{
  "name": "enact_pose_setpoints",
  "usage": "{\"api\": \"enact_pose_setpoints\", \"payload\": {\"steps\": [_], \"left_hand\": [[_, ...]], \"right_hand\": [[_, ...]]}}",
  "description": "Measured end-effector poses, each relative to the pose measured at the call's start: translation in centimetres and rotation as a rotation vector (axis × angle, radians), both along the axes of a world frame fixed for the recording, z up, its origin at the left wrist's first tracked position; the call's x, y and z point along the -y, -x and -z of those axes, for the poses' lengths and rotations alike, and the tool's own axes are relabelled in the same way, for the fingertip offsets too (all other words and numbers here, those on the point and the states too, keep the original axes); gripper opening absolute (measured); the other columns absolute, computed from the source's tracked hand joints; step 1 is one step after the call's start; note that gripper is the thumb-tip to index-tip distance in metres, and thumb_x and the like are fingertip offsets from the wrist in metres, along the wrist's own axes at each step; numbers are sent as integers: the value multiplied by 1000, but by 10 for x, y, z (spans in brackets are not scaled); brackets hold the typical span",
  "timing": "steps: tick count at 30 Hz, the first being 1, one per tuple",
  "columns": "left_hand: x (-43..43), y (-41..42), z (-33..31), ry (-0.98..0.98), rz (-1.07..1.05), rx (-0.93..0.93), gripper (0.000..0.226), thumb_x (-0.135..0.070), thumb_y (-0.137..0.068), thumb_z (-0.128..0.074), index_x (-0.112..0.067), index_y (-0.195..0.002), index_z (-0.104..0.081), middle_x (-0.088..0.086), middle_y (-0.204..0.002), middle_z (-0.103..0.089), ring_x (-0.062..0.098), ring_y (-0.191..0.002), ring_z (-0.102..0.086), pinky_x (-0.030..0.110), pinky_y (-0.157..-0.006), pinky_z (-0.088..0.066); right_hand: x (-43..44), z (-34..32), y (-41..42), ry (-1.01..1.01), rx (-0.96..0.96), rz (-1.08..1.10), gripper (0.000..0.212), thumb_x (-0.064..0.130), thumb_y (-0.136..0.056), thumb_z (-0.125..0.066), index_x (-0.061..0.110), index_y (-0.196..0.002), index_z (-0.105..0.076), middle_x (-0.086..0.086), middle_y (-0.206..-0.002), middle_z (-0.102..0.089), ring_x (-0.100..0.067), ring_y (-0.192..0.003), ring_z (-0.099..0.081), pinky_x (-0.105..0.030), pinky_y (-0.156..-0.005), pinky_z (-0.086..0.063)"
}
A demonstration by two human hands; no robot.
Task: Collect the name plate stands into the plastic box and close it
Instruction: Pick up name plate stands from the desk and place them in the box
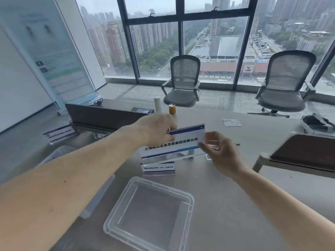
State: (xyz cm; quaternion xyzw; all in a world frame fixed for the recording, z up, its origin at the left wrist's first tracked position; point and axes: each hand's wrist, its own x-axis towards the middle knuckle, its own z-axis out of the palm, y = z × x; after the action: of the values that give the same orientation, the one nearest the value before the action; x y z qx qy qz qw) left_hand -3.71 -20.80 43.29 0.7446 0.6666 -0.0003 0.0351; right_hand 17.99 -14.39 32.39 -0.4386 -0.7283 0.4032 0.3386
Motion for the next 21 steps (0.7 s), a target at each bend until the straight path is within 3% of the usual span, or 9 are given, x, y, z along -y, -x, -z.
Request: {"api": "enact_pose_setpoints", "payload": {"steps": [3,6,10,14,18,21], "left_hand": [[31,50,-12,-9,-116,22,12,-36,-91,-70,-26,-86,-73,-9,-81,-61,14,-78,-61,35,-75,-52],[62,106,-14,-27,-221,7,9,-37,-91,-69,-29,-89,-73,-8,-84,-63,16,-80,-62,32,-71,-50],[108,192,-8,-52,-362,-5,12,-41,-89,-69,-33,-96,-74,-9,-86,-62,19,-83,-62,32,-69,-47],[149,275,-4,-70,-430,-4,9,-39,-87,-68,-35,-92,-74,-11,-80,-59,21,-79,-62,31,-65,-46],[181,346,11,-78,-493,24,11,-37,-85,-67,-31,-77,-70,-11,-71,-59,21,-73,-62,27,-57,-40],[190,381,27,-59,-515,47,18,-38,-84,-68,-31,-68,-63,-10,-70,-60,23,-75,-63,29,-60,-45]], "right_hand": [[18,-1,43,-42,62,-85,26,25,-89,-77,22,-113,-67,9,-108,-73,-8,-100,-68,-31,-92,-56],[40,-6,94,-183,172,-181,20,23,-89,-77,23,-108,-72,13,-102,-73,4,-89,-65,-13,-80,-49],[74,-9,177,-316,277,-287,13,24,-89,-76,23,-102,-74,13,-97,-73,3,-80,-60,-8,-74,-42],[105,-1,265,-340,318,-391,15,27,-89,-75,25,-103,-74,13,-103,-75,-3,-96,-67,-23,-90,-51],[136,17,339,-349,366,-463,18,27,-90,-71,24,-108,-73,9,-109,-74,-10,-103,-67,-32,-95,-52],[149,28,372,-335,429,-502,19,32,-93,-67,29,-111,-70,13,-116,-70,-9,-107,-64,-31,-95,-51]]}}
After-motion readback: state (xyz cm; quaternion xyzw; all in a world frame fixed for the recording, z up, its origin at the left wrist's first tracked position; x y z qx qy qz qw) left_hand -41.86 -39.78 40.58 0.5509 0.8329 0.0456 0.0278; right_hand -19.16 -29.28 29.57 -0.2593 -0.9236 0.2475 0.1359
